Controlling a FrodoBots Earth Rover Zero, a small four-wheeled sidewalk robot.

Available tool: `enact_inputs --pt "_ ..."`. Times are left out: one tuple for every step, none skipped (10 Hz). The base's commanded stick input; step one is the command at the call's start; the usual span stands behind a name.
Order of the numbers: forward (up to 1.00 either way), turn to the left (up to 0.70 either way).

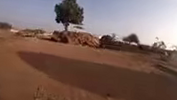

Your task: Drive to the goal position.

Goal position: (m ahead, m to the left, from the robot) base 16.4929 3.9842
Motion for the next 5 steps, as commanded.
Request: enact_inputs --pt "0.7 0.0" --pt "0.7 0.0" --pt "0.7 0.07" --pt "0.7 0.21" --pt "0.7 0.35"
